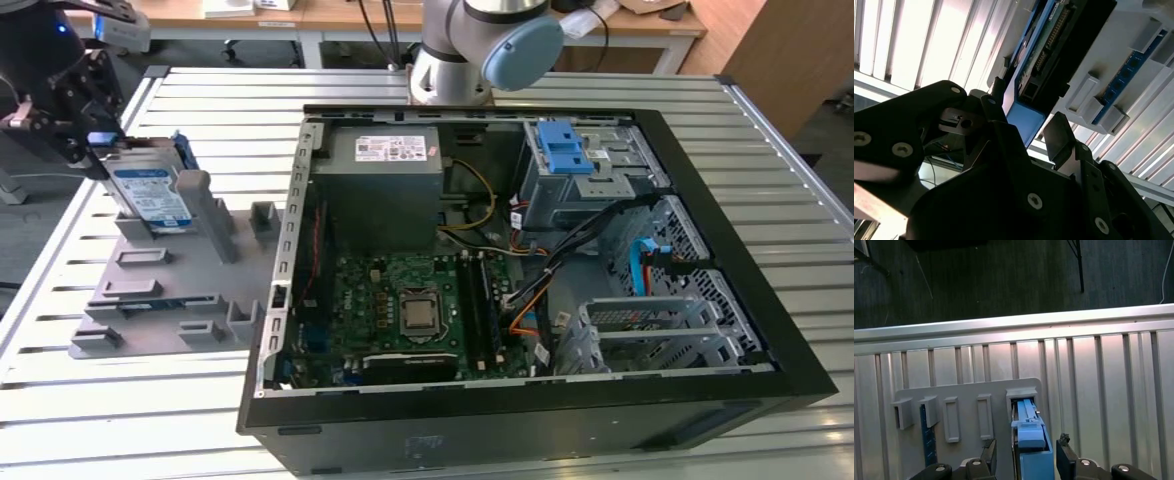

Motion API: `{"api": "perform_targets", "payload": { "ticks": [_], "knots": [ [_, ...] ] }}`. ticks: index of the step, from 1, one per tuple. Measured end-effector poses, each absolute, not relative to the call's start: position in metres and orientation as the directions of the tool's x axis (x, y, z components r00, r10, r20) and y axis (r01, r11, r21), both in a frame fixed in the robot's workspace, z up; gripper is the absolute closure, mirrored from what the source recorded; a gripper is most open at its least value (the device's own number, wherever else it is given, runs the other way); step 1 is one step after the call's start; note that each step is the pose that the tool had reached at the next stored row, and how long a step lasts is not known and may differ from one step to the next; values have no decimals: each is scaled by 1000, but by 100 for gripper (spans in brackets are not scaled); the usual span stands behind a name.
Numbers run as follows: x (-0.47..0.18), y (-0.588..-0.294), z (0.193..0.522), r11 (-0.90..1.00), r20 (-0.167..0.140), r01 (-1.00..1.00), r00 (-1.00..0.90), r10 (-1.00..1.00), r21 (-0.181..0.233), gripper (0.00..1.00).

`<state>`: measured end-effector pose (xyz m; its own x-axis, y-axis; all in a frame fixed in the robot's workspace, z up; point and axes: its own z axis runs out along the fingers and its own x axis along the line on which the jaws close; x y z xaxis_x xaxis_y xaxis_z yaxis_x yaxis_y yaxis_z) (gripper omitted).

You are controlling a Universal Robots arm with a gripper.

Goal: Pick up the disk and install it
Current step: 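Pick up the disk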

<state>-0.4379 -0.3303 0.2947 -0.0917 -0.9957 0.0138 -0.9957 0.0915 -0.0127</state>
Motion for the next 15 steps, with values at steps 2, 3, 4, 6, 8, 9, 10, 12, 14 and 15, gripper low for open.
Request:
{"api": "perform_targets", "payload": {
  "ticks": [2, 3, 4, 6, 8, 9, 10, 12, 14, 15],
  "knots": [
    [-438, -330, 294, 78, 14, -997, -79, -997, -13, 41],
    [-438, -330, 293, 65, 14, -998, -65, -998, -13, 41],
    [-438, -330, 293, 54, 14, -998, -55, -998, -13, 41],
    [-439, -330, 292, 50, 14, -999, -50, -999, -13, 41],
    [-439, -330, 291, 49, 14, -999, -50, -999, -13, 41],
    [-439, -330, 290, 49, 14, -999, -50, -999, -13, 41],
    [-439, -330, 290, 49, 14, -999, -50, -999, -13, 41],
    [-439, -330, 289, 49, 14, -999, -50, -999, -13, 43],
    [-440, -330, 288, 49, 14, -999, -50, -999, -13, 49],
    [-440, -330, 288, 50, 14, -999, -50, -999, -13, 49]
  ]
}}
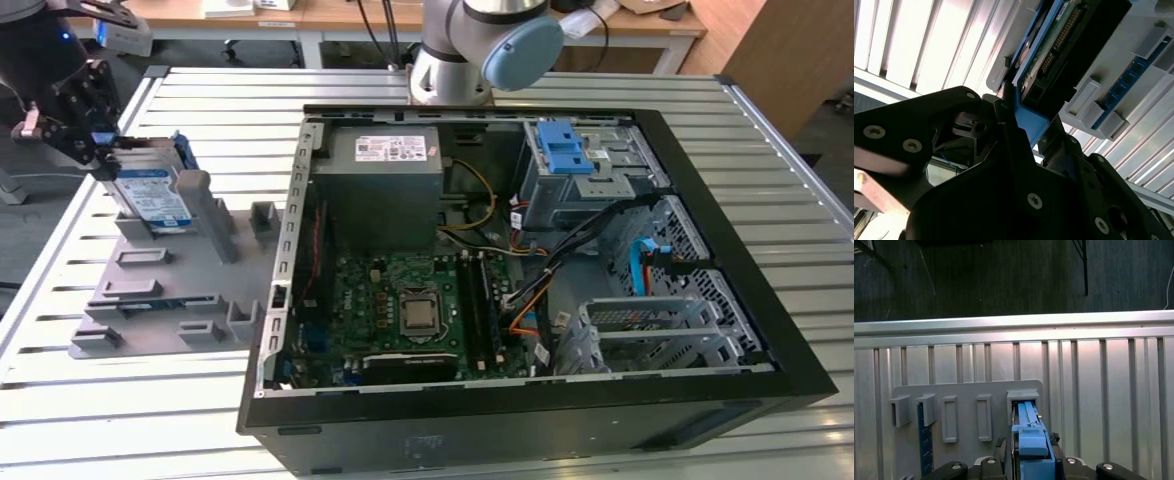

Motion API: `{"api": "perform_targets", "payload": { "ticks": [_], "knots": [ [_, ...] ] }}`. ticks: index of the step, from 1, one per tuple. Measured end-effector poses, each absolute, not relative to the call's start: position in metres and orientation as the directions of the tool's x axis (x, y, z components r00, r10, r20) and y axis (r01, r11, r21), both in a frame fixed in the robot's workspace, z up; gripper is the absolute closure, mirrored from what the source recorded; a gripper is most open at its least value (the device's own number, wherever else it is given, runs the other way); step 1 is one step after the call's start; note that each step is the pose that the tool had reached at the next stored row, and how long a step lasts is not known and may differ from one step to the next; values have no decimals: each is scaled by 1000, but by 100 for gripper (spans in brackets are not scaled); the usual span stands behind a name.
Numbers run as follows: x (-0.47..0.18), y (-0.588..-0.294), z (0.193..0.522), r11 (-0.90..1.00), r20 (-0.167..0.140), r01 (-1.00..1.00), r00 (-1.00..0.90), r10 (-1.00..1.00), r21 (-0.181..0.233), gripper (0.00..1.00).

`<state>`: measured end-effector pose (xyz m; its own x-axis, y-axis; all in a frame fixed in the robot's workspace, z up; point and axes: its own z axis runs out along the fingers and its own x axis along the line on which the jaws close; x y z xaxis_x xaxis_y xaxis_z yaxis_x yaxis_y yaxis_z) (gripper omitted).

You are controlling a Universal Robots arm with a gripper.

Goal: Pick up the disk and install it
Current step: 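Pick up the disk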

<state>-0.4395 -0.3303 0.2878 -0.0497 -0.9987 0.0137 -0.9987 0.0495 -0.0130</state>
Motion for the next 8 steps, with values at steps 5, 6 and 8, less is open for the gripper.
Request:
{"api": "perform_targets", "payload": {
  "ticks": [5, 6, 8],
  "knots": [
    [-440, -330, 287, 49, 14, -999, -50, -999, -13, 56],
    [-439, -330, 287, 49, 14, -999, -50, -999, -13, 56],
    [-440, -330, 287, 49, 14, -999, -50, -999, -13, 56]
  ]
}}
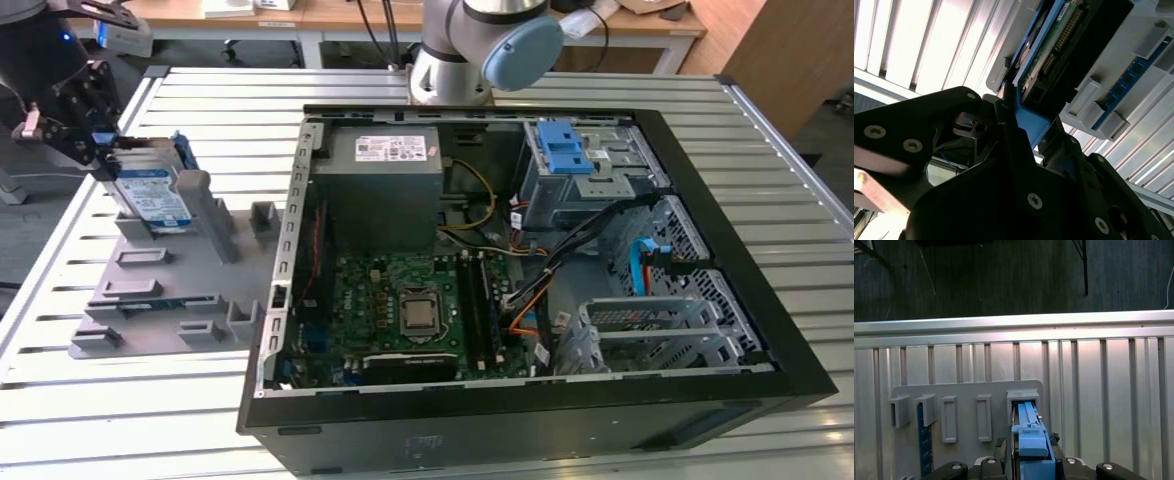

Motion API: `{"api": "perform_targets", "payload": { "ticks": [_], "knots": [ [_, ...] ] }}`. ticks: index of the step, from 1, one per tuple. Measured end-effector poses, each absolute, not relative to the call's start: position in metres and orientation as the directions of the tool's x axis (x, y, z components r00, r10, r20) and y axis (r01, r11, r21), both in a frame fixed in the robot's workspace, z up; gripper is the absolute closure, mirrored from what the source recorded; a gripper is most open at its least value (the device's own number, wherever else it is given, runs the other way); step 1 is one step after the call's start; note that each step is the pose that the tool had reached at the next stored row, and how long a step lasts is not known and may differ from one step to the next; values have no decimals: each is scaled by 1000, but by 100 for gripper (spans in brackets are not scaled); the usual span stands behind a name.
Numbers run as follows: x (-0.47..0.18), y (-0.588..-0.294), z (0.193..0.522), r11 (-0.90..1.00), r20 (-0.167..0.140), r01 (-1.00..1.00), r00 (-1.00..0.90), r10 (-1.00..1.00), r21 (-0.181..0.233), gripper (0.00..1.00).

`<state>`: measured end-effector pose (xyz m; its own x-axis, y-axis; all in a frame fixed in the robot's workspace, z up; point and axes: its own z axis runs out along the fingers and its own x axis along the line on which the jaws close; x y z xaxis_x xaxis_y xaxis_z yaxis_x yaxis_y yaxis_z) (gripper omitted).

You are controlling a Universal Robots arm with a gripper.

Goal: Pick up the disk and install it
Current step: 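Pick up the disk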

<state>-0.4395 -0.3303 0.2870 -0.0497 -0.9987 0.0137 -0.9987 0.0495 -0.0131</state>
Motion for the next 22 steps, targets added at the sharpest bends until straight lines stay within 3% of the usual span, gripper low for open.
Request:
{"api": "perform_targets", "payload": {
  "ticks": [4, 5, 15, 17, 18, 22],
  "knots": [
    [-439, -330, 287, 50, 14, -999, -50, -999, -13, 55],
    [-439, -330, 287, 50, 14, -999, -50, -999, -13, 48],
    [-439, -330, 290, 57, 14, -998, -57, -998, -13, 48],
    [-439, -330, 290, 57, 14, -998, -57, -998, -13, 50],
    [-440, -330, 290, 57, 14, -998, -57, -998, -13, 56],
    [-440, -330, 290, 57, 14, -998, -57, -998, -13, 58]
  ]
}}
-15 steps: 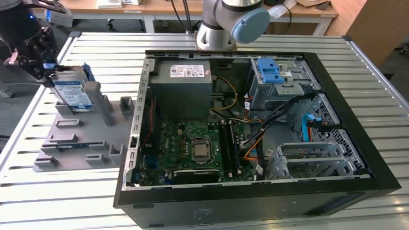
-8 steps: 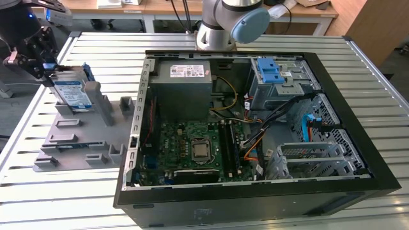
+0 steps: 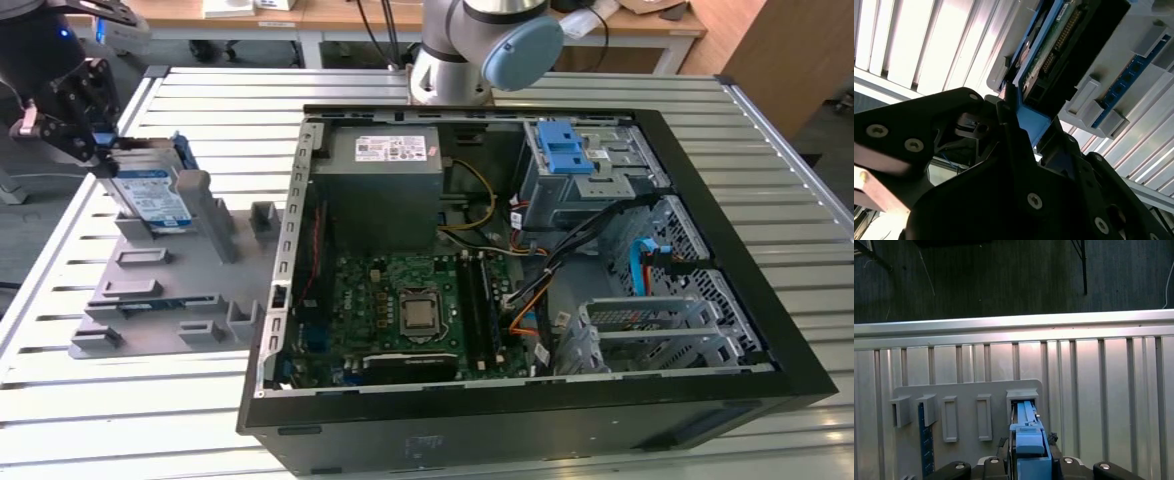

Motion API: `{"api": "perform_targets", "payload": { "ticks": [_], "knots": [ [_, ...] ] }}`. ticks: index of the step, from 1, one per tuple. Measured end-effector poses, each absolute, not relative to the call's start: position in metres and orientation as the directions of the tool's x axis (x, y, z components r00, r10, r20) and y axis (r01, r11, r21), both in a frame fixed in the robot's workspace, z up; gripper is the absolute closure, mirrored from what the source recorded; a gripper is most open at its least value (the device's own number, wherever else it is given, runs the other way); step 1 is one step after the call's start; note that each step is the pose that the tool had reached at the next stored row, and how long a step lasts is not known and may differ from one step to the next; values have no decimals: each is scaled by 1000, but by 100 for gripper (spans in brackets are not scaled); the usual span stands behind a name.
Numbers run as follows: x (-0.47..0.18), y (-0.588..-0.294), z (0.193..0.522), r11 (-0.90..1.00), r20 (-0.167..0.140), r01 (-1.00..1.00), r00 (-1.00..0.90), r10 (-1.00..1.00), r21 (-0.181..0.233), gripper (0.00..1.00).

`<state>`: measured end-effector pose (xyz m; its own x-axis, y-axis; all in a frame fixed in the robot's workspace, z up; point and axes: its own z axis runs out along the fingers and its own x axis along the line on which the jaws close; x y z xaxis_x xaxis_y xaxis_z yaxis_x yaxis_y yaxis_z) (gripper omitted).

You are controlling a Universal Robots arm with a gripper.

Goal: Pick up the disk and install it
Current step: 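Pick up the disk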

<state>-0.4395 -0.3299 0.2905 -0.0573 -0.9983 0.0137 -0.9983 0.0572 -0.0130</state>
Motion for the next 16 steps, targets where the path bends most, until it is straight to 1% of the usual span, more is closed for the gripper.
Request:
{"api": "perform_targets", "payload": {
  "ticks": [1, 2, 16],
  "knots": [
    [-439, -330, 290, 57, 14, -998, -57, -998, -13, 58],
    [-439, -330, 290, 57, 14, -998, -57, -998, -13, 63],
    [-439, -330, 293, 57, 14, -998, -57, -998, -13, 63]
  ]
}}
